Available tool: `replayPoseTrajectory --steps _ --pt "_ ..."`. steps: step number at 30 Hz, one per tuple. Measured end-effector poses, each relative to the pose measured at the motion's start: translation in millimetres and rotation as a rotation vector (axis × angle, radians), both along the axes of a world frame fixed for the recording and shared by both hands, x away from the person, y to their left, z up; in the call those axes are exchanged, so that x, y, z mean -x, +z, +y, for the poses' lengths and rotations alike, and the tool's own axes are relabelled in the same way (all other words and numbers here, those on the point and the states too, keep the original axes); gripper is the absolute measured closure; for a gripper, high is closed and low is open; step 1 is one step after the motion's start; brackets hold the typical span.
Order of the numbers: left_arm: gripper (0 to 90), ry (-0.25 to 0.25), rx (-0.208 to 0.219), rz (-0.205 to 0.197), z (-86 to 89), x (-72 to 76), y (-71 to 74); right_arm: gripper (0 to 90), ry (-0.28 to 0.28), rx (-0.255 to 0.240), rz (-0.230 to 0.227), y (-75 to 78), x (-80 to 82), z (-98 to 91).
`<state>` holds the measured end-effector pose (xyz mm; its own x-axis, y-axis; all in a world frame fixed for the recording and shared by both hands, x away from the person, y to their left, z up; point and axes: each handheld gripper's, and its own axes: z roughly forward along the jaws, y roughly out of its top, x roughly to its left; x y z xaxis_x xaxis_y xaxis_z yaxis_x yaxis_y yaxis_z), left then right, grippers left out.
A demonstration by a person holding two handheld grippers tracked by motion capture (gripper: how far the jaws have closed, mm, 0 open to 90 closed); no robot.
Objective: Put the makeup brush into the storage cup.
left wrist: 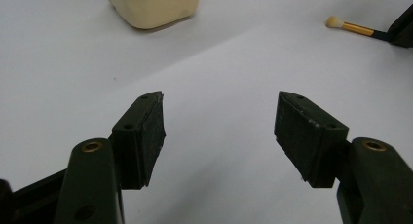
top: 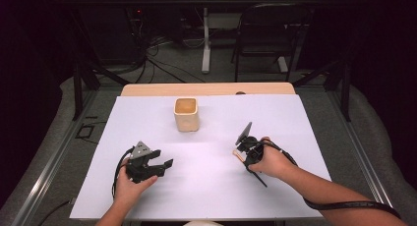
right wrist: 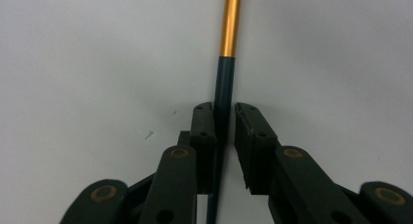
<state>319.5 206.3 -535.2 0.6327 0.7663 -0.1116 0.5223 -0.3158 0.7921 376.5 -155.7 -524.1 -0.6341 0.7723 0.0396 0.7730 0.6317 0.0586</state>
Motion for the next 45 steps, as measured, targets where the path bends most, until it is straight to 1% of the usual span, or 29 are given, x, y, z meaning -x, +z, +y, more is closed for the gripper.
replayPoseTrajectory --steps 1,2,4,5,6,9,11,15,16,17,19,20,24,26,27,30,31,33,35,36,39,40,41,42,43,44,45 --pt "35.0 -0.004 0.001 0.002 0.2 -0.2 -0.1 78.3 0.001 0.0 0.0 0.1 -0.1 0.0" --pt "35.1 0.001 0.0 0.0 -0.1 0.0 -0.1 78.4 -0.006 0.003 0.013 1.0 -0.2 0.6" --pt "35.1 0.0 0.0 0.0 -0.2 0.0 -0.1 78.7 0.001 0.009 0.019 1.6 -0.9 0.3" --pt "35.0 0.0 -0.001 0.0 -0.1 0.0 -0.1 78.8 0.001 0.003 -0.001 0.0 -0.1 0.2" --pt "35.1 -0.003 0.002 0.001 0.1 -0.2 -0.1 79.0 0.001 0.013 -0.024 -0.6 0.6 0.8" --pt "35.0 -0.004 0.003 0.001 0.2 -0.2 -0.2 79.6 0.008 0.021 -0.022 -0.3 0.3 1.1" --pt "35.0 -0.002 0.008 -0.002 0.1 -0.3 -0.6 80.1 -0.006 0.024 -0.02 -0.3 0.9 2.1" --pt "35.0 -0.002 0.006 0.0 0.2 -0.5 -0.8 81.9 -0.007 0.018 -0.025 -1.1 0.9 2.3" --pt "35.0 -0.002 0.007 0.0 0.1 -0.5 -0.9 82.2 -0.005 0.013 -0.018 -1.0 0.5 2.0" --pt "35.0 -0.002 0.006 0.0 0.1 -0.5 -0.9 82.4 0.008 0.031 -0.004 0.6 -0.5 2.2" --pt "35.0 -0.002 0.008 0.0 -0.1 -0.4 -0.9 82.7 0.005 0.027 -0.009 0.1 0.0 2.5" --pt "35.0 -0.003 0.004 0.002 0.1 -0.4 -0.6 82.9 0.01 0.033 -0.005 0.6 -0.4 2.5" --pt "35.0 -0.001 0.007 -0.001 0.1 -0.4 -0.8 83.1 0.007 0.03 0.001 0.7 -0.6 1.9" --pt "35.0 -0.002 0.007 0.0 0.1 -0.4 -0.8 83.1 -0.009 0.014 -0.008 -0.7 0.5 1.9" --pt "35.0 -0.001 0.007 0.0 0.0 -0.4 -0.8 83.1 0.002 0.013 0.007 0.0 -0.7 1.1" --pt "35.0 -0.002 0.006 0.0 0.1 -0.5 -0.8 83.2 -0.008 0.016 -0.007 -0.5 0.4 2.0" --pt "35.0 -0.002 0.007 0.0 0.1 -0.5 -0.9 83.2 0.009 0.031 0.001 0.7 -0.8 1.7" --pt "35.0 -0.001 0.008 0.0 0.2 -0.5 -0.9 83.2 -0.008 0.016 -0.013 -0.7 0.5 2.2" --pt "35.0 -0.001 0.008 0.0 0.2 -0.5 -0.9 83.2 -0.005 0.022 -0.016 -0.5 0.4 2.1" --pt "35.0 -0.001 0.008 0.0 0.3 -0.5 -0.8 83.2 0.002 0.018 -0.004 -0.1 -0.6 1.4" --pt "35.0 -0.001 0.008 0.0 0.3 -0.5 -0.8 83.3 -0.003 0.019 -0.009 0.8 -0.2 1.6" --pt "35.0 -0.001 0.008 0.0 0.3 -0.5 -0.8 83.2 0.007 0.014 0.002 1.7 -1.1 0.8" --pt "35.0 -0.001 0.008 0.0 0.3 -0.5 -0.8 83.3 0.002 0.012 0.002 1.9 -0.7 1.2" --pt "35.0 -0.001 0.008 0.001 0.3 -0.5 -0.8 83.2 0.007 0.03 0.003 3.4 -1.0 1.6" --pt "35.0 -0.001 0.008 0.0 0.3 -0.5 -0.8 83.3 -0.009 0.014 -0.012 2.3 0.2 1.9" --pt "35.0 -0.001 0.008 0.0 0.3 -0.5 -0.8 83.3 0.002 0.014 -0.004 3.1 -0.8 1.1" --pt "35.0 -0.001 0.008 0.001 0.3 -0.5 -0.8 83.3 -0.004 0.019 -0.009 3.8 -0.3 1.6"
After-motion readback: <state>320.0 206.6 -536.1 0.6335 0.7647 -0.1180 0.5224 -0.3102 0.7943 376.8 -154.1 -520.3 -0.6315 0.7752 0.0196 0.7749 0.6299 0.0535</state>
